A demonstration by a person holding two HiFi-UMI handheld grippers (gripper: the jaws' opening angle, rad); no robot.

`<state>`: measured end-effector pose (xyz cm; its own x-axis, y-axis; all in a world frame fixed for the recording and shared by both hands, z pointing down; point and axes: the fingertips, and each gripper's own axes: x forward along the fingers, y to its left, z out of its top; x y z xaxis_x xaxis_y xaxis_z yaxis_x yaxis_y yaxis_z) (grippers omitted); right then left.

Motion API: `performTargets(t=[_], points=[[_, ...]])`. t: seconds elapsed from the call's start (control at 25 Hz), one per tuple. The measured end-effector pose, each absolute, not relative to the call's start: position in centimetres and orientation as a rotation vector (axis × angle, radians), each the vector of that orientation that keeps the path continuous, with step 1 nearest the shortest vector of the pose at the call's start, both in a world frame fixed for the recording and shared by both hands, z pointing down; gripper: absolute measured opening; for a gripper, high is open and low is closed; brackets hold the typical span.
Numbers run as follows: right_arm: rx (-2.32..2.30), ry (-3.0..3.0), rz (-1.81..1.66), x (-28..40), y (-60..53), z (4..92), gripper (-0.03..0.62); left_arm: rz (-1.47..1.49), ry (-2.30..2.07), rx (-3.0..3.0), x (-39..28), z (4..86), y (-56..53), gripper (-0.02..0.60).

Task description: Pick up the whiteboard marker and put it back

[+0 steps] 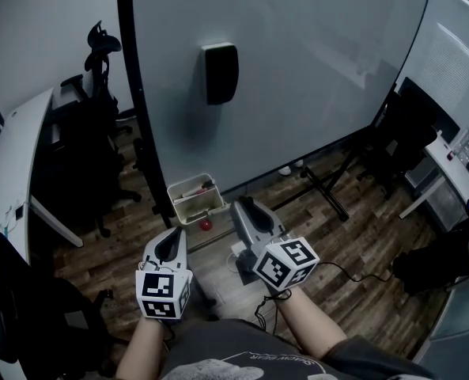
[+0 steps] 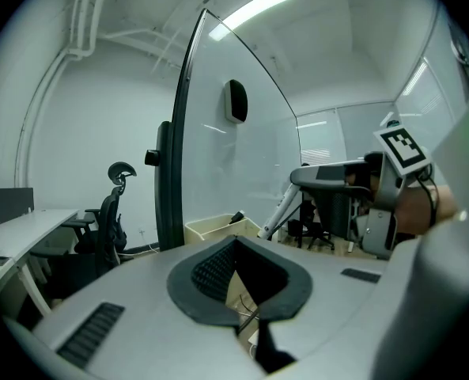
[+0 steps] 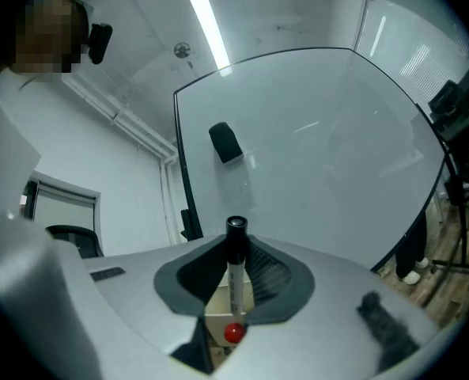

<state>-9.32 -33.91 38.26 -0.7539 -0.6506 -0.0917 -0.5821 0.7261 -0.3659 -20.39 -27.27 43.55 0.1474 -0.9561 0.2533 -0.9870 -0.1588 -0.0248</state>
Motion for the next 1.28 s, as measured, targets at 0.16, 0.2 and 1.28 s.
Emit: performTargets(t=[0.16,0.2,1.28], points=[[-0.969,2.714,-0.441,-7.9,-32.4,37.2,0.078,0.307,-1.939,2.266,-19.4,43.1,-26.1,0.012],[-0.968,2.717,-0.438,-7.6,-31.9,37.1,0.078,0.306,-1.94,2.266,-19.1,43.1,-25.8,0.013],[-0.993,2.803,-0.508,3.4,-16.3,41.0,0.078,0.236,-1.929,2.243,-9.4,43.0,-12.1,0.012]])
